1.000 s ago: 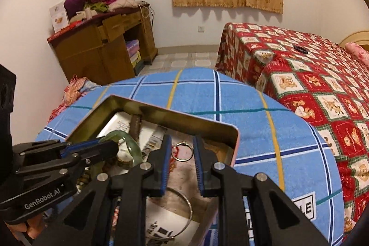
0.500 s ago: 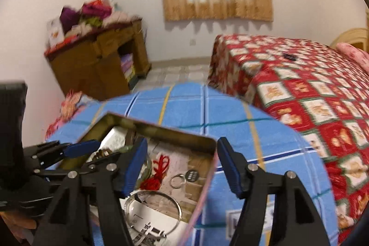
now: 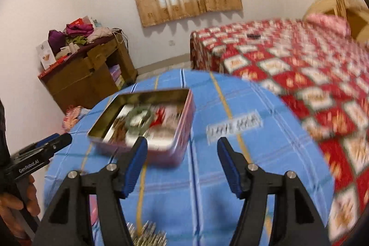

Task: Organize jewelry
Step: 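Move both tools back toward the pearl necklace and gold bead chain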

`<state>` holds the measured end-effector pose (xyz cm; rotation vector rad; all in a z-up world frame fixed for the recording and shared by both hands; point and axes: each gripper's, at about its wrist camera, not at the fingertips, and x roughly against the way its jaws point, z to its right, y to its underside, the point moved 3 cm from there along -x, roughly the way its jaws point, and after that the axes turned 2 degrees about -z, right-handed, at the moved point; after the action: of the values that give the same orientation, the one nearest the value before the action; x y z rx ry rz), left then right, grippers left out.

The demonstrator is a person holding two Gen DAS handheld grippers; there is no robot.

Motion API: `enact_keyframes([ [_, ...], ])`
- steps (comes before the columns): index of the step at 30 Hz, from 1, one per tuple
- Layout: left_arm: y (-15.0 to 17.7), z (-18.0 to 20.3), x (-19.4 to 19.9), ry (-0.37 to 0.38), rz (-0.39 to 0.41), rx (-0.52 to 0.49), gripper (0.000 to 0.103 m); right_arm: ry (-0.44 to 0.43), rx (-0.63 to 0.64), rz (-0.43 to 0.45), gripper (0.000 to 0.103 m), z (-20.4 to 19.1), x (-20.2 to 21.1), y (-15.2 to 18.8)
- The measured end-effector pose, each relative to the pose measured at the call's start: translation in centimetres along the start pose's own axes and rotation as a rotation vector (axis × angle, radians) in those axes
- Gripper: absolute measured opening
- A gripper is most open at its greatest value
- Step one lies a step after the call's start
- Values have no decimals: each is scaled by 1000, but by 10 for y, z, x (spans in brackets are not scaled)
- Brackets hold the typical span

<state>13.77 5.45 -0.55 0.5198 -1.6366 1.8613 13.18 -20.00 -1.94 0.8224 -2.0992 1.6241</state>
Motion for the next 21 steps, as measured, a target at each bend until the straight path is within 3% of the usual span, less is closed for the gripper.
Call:
enact_keyframes([
  [5,33,-26,17,-47,-10,77,60,-14,-30,-38,66,0,8,33],
  [12,64,-30,22,-80,-36,73,60,-5,-51,-63,66,3,19,63],
  [21,85,-28,23,-73,-34,63,60,14,-26,-65,66,2,29,77],
])
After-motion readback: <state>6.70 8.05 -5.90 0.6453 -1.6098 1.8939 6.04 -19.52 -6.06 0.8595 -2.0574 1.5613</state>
